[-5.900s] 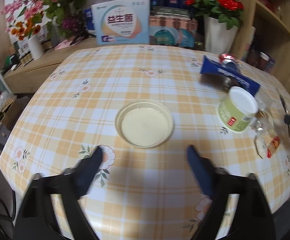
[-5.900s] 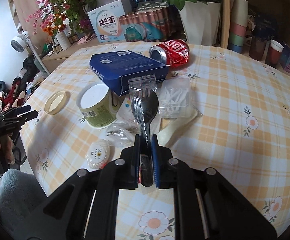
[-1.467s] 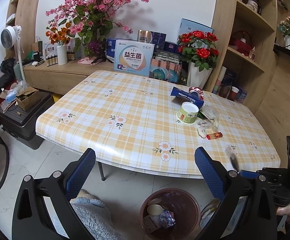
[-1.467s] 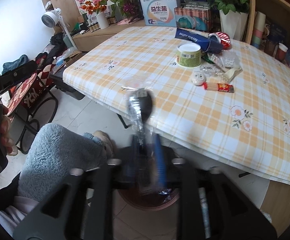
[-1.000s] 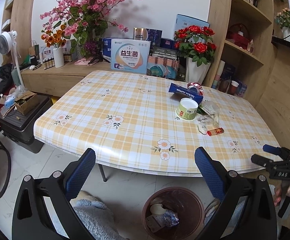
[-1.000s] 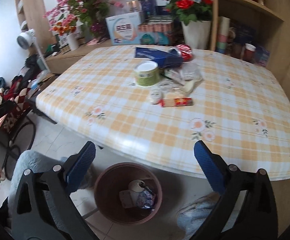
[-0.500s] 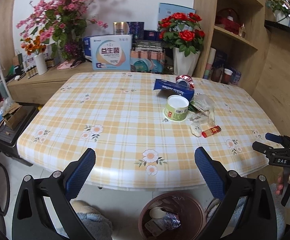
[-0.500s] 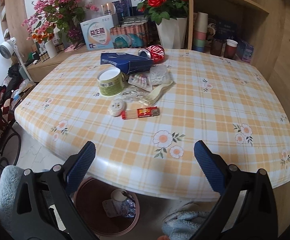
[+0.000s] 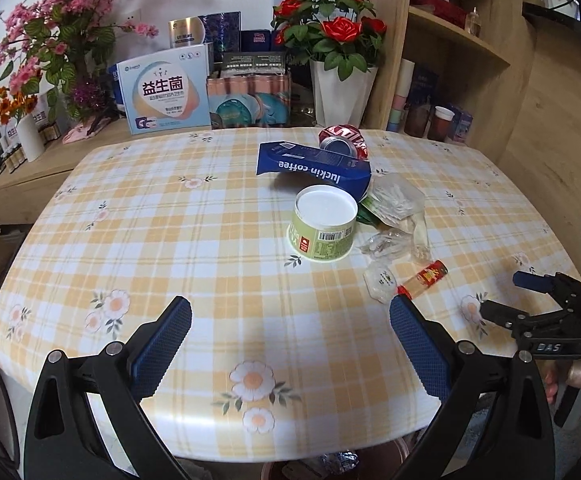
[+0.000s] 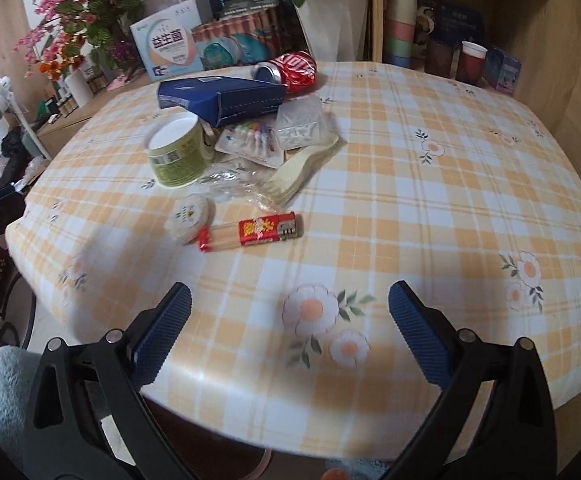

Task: Collect trash
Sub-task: 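Move both open tools back over the table, then reach the right tool to the red lighter and close on it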

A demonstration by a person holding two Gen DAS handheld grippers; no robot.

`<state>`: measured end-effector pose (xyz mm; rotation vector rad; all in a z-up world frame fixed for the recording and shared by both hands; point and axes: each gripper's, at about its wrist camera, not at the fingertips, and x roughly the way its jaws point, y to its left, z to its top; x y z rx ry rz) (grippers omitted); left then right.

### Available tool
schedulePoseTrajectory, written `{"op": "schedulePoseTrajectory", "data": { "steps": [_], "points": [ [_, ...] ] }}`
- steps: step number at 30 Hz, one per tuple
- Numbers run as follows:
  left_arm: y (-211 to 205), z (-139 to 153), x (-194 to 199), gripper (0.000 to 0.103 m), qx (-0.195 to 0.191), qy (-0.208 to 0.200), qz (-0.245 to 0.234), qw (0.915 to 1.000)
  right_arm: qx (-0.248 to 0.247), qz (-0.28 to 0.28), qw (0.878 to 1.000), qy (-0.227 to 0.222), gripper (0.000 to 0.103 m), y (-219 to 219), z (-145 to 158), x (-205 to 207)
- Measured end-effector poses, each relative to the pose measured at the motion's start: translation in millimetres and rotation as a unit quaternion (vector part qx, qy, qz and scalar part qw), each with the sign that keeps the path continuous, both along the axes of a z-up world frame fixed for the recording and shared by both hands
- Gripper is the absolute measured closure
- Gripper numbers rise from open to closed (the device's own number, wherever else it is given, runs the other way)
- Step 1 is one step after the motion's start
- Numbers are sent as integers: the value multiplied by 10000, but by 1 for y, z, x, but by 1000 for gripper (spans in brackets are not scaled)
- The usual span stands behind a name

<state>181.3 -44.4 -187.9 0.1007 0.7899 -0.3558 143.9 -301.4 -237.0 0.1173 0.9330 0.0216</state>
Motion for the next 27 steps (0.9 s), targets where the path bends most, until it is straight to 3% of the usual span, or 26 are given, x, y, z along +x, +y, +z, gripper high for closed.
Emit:
{"op": "schedulePoseTrajectory", "data": {
  "steps": [9, 13, 18, 25, 27],
  "points": [
    [16, -23, 28, 6, -95, 205, 151, 9996, -194, -829, 9958, 324, 6, 15, -22, 74],
    [26, -28, 35, 6, -166, 246, 233, 9993, -582, -885, 9927, 570, 6, 31, -35, 88],
    [29, -30, 39, 6, -213, 266, 227, 9992, -778, -838, 9917, 592, 6, 34, -37, 81],
    [20, -31, 38, 6, -305, 262, 133, 9991, -459, -966, 9916, 725, 8, 0, -38, 59],
    [16, -32, 37, 6, -310, 278, 90, 9991, -343, -943, 9924, 707, 21, -8, -36, 58]
  ]
}}
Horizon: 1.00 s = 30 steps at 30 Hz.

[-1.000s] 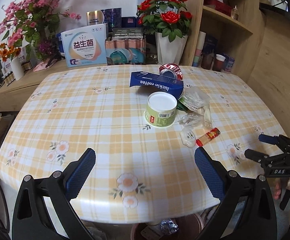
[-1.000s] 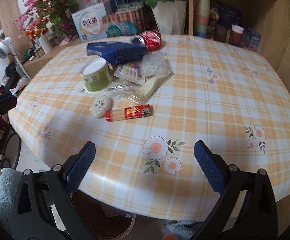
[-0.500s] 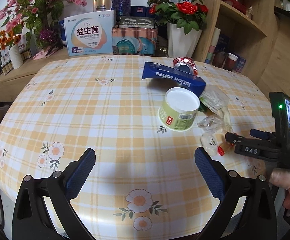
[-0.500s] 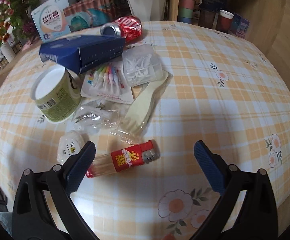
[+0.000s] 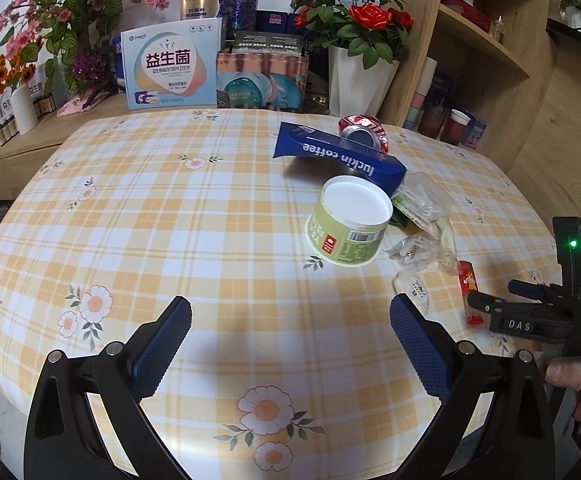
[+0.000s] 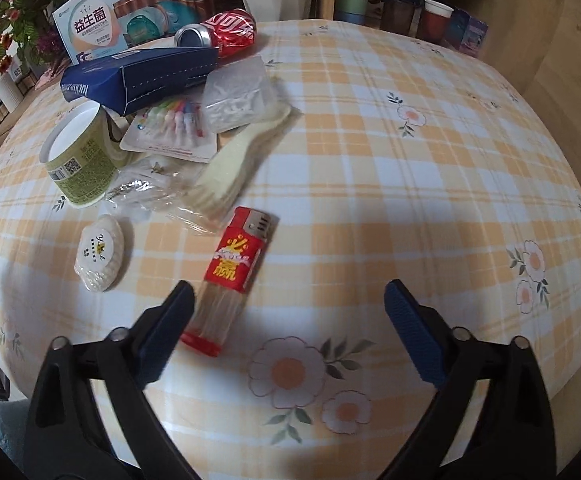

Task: Collect trash
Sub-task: 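Reach the right tool to the red lighter and close on it, then grasp the white-lidded green tub with the left tool while the right holds the lighter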

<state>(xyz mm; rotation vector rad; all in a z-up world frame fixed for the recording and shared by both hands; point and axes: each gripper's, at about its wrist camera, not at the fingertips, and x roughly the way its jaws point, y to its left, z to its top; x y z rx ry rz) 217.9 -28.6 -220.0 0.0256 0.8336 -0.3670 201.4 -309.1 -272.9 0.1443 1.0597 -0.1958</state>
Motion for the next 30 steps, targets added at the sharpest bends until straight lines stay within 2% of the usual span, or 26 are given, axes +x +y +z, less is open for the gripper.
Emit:
{"op": "schedulePoseTrajectory", "data": {
  "steps": [4, 6, 10, 11, 12, 20, 26, 30],
  "points": [
    [-7, -1, -3, 6, 55, -17, -109, 9999, 164, 42, 9999, -21, 36, -8, 3, 3],
    [-9, -1, -3, 6, 59, -2, -143, 9999, 259, 280, 9993, -14, 48, -3, 2, 7],
    [-11, -1, 0, 6, 85, 50, -134, 9999, 51, 687, 9976, -14, 52, 13, -1, 13],
    [-11, -1, 1, 6, 76, 70, -127, 9999, 7, 713, 9975, -20, 59, 14, -1, 13],
    [-11, -1, 2, 6, 66, 81, -123, 9999, 8, 719, 9974, -48, 75, 14, 0, 13],
    [-29, -6, 19, 6, 127, 123, -314, 9993, 318, 697, 9968, -210, 77, 0, 1, 6],
    [-59, -16, 46, 6, 46, 293, -354, 9989, 594, 699, 9950, -401, 77, -4, 5, -2],
    [-80, -24, 69, 6, 170, 289, -376, 9987, 601, 711, 9946, -468, 77, -6, 6, -5]
  ]
}}
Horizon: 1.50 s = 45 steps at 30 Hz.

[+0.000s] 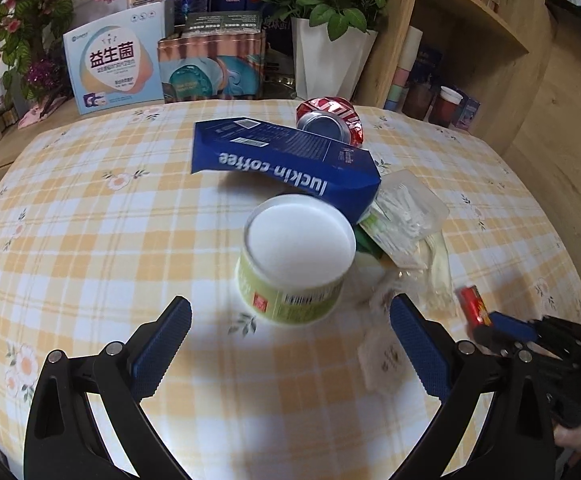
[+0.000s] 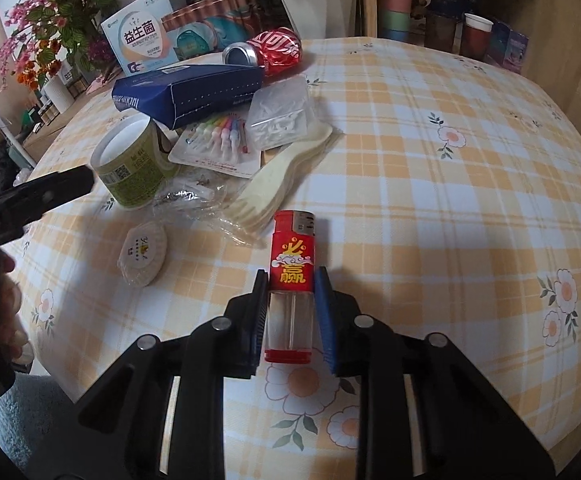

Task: Collect trash
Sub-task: 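Grasp the white-lidded green tub with the left tool while the right holds the lighter, then carry the lighter and tub over the brown bin and open both tools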

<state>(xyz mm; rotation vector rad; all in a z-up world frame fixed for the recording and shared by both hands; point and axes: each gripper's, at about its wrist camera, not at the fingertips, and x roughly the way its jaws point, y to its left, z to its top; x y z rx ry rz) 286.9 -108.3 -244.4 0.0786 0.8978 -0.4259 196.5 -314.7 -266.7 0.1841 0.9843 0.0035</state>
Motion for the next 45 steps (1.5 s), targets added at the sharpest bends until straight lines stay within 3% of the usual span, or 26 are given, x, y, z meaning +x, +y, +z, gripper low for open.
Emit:
{"op": "schedulePoseTrajectory", "data": {
  "steps": [7, 8, 9, 13, 16, 24, 36, 45],
  "points": [
    [-15, -14, 37, 6, 74, 235, 164, 9996, 170, -144, 9997, -25, 77, -14, 1, -1],
    [-17, -15, 39, 10, 92, 245, 161, 9995, 189, -158, 9997, -32, 77, -15, 2, -1],
    [-18, -16, 41, 26, 103, 274, 140, 9995, 198, -161, 9997, -41, 77, -15, 2, -2],
    [-14, -17, 36, 30, 94, 340, 85, 9993, 216, -143, 9996, -112, 77, -15, 7, -4],
    [-6, -16, 25, 30, 238, 307, 43, 9992, 263, -146, 9994, -156, 77, -14, 10, -6],
    [36, 3, -9, 30, 187, 204, 284, 9992, 317, -60, 9991, -285, 77, -2, 22, -14],
    [56, 63, -84, 30, -204, -331, 127, 9992, 387, 56, 9972, -638, 77, 21, 57, -40],
    [62, 87, -135, 30, -409, -380, 48, 9984, 467, 141, 9941, -968, 77, 34, 87, -71]
  ]
}}
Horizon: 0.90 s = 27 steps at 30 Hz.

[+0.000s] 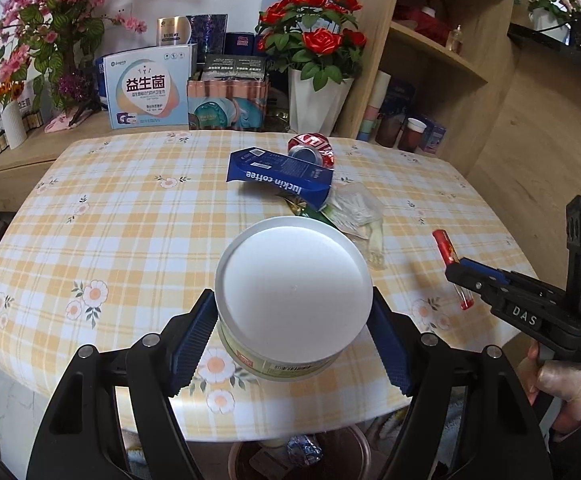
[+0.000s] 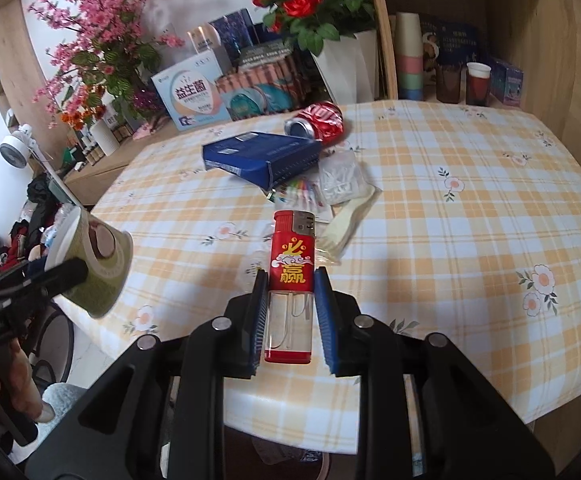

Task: Collect trash
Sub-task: 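Carry the lighter and tub over the brown bin and open both tools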

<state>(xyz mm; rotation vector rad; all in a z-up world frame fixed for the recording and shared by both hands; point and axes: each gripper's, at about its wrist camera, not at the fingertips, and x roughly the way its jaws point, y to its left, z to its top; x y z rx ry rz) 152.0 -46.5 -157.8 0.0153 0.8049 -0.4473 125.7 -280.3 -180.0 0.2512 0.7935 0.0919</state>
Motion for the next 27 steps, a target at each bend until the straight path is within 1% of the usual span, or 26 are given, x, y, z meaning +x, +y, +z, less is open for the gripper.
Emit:
{"op": "schedulePoseTrajectory", "data": {
  "steps": [4, 12, 20, 27],
  "points": [
    [-1, 6, -26, 30, 30, -16, -96, 9999, -22, 57, 9999, -151, 77, 7, 15, -18],
    [4, 23, -78, 30, -31, -176, -246, 9995, -71, 144, 9987, -483, 77, 15, 40, -54],
    [9, 20, -116, 30, -60, -68, -341, 9994, -167, 236, 9974, -663, 77, 20, 58, -82],
    [6, 10, -133, 30, -34, 149, -472, 9988, -179, 208, 9967, -770, 77, 16, 67, -96]
  ]
}}
